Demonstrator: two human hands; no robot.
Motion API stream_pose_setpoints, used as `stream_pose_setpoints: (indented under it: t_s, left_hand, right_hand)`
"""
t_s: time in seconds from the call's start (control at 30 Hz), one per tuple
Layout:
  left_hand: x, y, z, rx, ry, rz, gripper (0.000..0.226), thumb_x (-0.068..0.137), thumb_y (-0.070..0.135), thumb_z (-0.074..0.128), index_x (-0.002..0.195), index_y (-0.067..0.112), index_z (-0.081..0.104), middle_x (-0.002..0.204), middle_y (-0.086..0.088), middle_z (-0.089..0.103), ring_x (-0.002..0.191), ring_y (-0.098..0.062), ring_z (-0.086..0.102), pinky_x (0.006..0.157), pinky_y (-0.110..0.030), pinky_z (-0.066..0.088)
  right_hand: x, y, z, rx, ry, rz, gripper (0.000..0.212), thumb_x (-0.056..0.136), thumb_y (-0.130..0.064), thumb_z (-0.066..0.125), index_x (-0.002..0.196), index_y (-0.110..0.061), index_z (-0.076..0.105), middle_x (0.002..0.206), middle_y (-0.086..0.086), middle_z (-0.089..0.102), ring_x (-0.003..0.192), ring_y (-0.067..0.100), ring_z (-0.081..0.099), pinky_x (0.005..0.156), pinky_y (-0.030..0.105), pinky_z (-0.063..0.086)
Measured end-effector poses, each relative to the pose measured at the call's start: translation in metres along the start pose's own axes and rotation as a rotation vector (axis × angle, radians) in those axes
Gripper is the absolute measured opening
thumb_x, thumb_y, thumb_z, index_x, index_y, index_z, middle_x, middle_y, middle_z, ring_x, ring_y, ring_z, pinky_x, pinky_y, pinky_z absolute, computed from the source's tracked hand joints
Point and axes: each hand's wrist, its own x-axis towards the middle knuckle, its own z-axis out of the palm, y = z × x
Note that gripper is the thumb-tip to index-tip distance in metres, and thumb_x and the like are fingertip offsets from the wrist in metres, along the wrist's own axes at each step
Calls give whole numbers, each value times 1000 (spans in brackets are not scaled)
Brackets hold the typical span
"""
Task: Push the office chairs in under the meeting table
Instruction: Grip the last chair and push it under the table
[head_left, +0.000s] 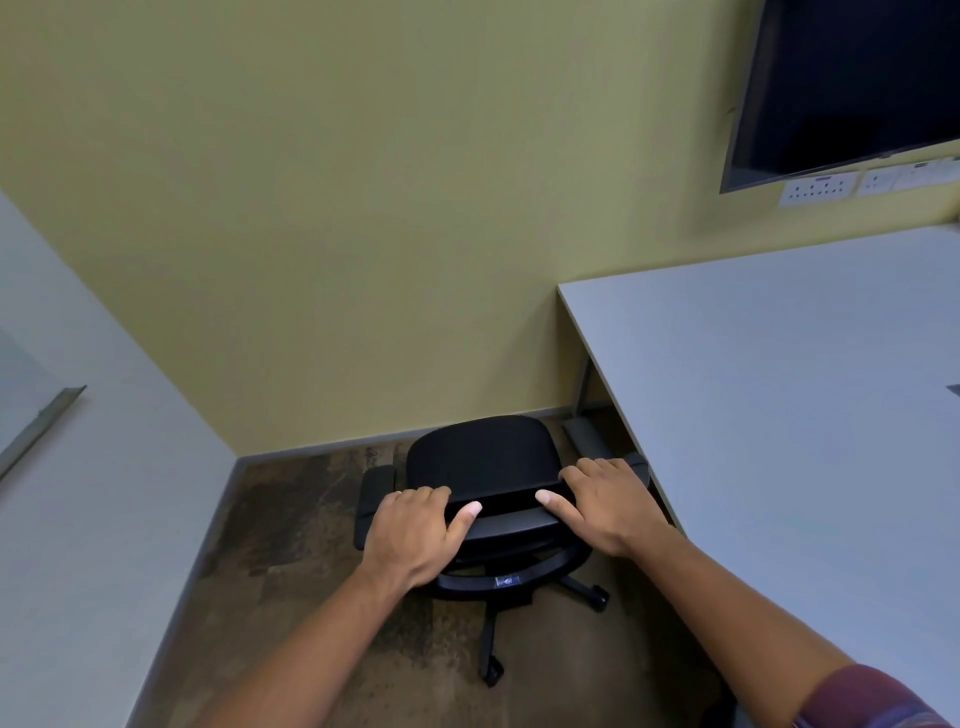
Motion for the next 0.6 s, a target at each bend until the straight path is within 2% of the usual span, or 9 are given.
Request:
stream_pose_setpoints:
  t_s: [0.17,0.3,0.43,0.6]
  left_hand:
    - [-4,4,-1,-12,11,57,86,104,79,11,133,22,70,114,5,77,107,-17,71,101,-41,52]
    - [-6,4,-1,-41,19,105,89,104,81,12,139,21,69,124,5,77,116,-15,71,106,-41,51]
    - [-8,6,1,-69,40,158,92,103,82,12,135,20,72,122,4,78,115,-16,72,106,-42,52]
    - [0,4,-1,-100,45,235,90,103,82,14,133,20,73,120,4,79,113,-17,73,105,-44,53]
  right_hand:
    - [-17,-2,3,3,12,47,100,95,-86,-7,129,-25,64,123,-2,68,116,19,60,111,39,39]
    - [-35,-7,5,-1,17,97,93,97,-84,-4,130,-27,63,121,-6,66,115,17,59,110,37,39]
    - [-51,-12,7,-13,22,152,96,96,-84,-7,130,-28,63,118,-7,65,112,16,59,110,37,39]
    - [-62,-22,6,-15,23,249,102,94,-85,-10,140,-27,60,129,-7,66,122,17,59,115,39,38]
